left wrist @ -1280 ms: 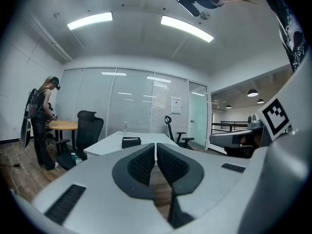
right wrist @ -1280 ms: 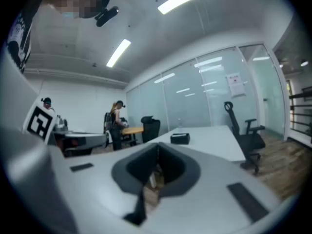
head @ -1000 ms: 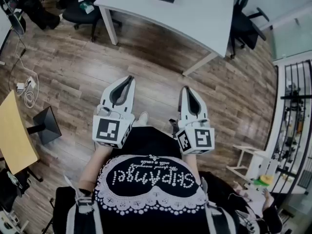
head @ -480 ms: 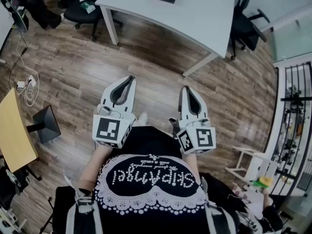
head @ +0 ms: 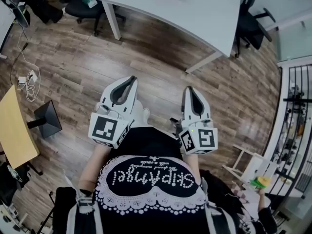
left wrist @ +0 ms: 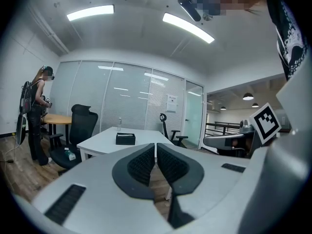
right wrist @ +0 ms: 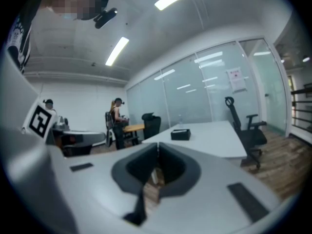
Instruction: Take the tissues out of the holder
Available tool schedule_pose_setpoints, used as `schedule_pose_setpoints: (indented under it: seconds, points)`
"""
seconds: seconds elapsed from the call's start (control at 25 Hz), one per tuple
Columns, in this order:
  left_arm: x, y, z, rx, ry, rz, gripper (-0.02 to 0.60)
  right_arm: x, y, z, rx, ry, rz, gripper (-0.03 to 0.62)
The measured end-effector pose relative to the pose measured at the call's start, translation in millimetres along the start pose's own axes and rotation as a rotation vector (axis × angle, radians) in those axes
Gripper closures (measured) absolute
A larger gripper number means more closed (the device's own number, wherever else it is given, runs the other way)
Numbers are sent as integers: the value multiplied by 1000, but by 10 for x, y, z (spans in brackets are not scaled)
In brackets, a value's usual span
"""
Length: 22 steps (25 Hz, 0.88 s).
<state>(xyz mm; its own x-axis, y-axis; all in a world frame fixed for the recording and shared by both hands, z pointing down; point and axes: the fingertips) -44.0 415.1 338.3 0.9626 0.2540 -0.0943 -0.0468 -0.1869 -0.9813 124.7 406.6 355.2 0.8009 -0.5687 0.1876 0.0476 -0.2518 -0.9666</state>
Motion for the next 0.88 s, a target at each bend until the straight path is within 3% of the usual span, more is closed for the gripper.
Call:
schedule_pose_setpoints:
  seconds: [0.36,0.88]
  points:
    - [-286,-24,-504,-53,-28,25,549,260,11,-499,-65,-58,-23,560]
    - [-994,319,-1345,-23,-105,-32,549,519,286,-1325,-30,-147,-22,560]
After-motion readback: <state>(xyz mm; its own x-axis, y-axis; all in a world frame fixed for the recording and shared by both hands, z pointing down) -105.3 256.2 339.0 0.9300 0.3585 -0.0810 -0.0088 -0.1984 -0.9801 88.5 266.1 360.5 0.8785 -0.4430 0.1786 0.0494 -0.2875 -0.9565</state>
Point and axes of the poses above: the fingertips, and each gripper's own axes: z backward along the fingers, x to its right, y out of its top, and after that the axes turned 8 degrees about y, right-handed
